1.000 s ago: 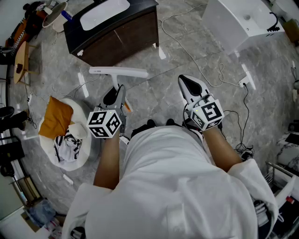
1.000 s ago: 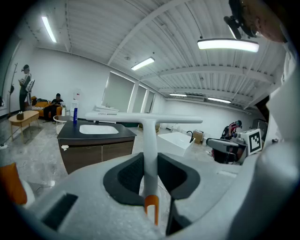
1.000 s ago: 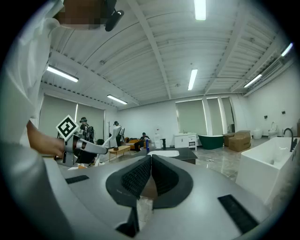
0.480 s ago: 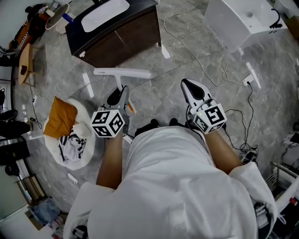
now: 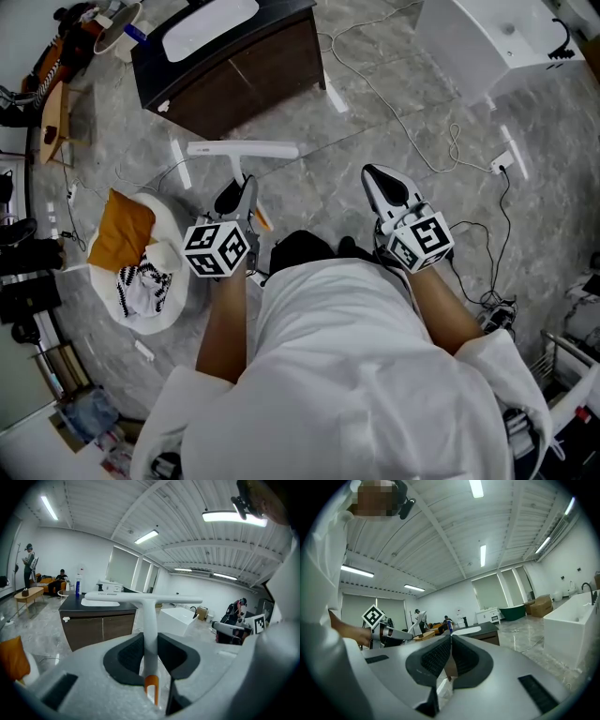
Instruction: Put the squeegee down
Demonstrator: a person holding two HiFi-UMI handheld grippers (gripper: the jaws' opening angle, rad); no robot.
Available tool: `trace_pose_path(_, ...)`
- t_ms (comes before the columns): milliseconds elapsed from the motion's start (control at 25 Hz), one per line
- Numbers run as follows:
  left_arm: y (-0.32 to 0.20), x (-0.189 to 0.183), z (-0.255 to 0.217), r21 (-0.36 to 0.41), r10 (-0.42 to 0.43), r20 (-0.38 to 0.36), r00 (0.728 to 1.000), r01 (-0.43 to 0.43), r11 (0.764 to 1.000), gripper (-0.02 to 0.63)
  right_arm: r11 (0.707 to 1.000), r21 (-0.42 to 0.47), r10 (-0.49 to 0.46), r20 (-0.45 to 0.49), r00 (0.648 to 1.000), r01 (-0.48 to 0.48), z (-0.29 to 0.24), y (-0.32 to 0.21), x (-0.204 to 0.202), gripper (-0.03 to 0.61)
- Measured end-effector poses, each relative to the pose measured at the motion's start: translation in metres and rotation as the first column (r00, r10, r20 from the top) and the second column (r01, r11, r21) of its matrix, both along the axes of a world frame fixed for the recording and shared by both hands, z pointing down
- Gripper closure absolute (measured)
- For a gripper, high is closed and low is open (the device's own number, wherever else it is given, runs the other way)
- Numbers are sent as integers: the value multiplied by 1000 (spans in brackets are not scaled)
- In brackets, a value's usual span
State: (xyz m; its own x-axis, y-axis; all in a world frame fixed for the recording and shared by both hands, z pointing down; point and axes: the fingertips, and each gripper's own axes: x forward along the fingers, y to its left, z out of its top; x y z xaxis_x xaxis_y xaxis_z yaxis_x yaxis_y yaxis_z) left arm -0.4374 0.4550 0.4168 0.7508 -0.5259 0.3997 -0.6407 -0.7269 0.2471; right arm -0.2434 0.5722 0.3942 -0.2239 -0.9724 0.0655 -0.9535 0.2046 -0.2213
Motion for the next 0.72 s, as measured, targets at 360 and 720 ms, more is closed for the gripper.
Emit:
trace_pose_path(360,-32,10,17,-48,-21,-14,1000,20,999,520,997,-57,45,47,998,-42,19,-29,36,560)
trace_pose_path(720,-125,50,28,-86,-20,-60,998,15,996,520,997,-78,31,37,999,-29,21,-130,66,560)
